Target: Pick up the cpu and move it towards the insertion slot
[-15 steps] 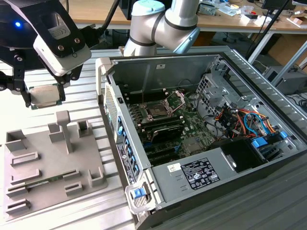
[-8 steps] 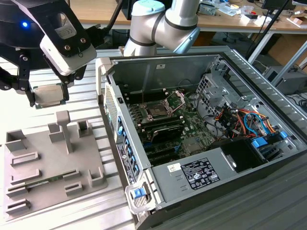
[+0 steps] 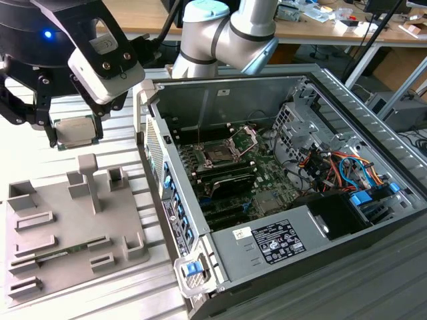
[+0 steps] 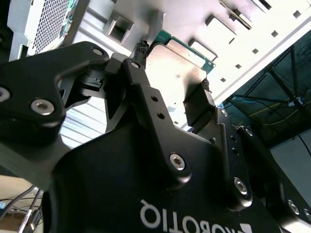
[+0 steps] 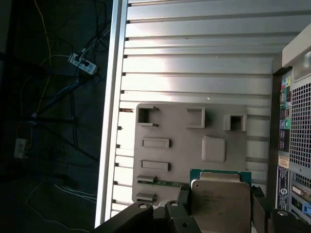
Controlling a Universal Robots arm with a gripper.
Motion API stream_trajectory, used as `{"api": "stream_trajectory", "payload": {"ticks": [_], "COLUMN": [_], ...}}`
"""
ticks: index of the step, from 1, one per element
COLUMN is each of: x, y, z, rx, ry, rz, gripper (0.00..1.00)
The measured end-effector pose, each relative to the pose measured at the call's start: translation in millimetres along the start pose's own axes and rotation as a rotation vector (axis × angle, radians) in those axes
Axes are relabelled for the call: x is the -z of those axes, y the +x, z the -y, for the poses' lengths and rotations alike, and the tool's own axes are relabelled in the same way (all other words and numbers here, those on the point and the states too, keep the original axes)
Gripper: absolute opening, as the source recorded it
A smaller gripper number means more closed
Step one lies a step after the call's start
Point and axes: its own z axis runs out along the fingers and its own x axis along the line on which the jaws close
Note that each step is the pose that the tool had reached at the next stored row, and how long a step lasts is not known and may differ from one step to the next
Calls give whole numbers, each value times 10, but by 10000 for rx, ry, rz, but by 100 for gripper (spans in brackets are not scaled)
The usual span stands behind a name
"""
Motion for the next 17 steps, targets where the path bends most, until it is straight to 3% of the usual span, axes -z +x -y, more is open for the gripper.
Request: {"api": "stream_trajectory", "payload": {"ticks": [17], "x": [0], "y": [-137], "z": [11], "rx": [0], "ry": [0], "rz": [1], "gripper": [55]}}
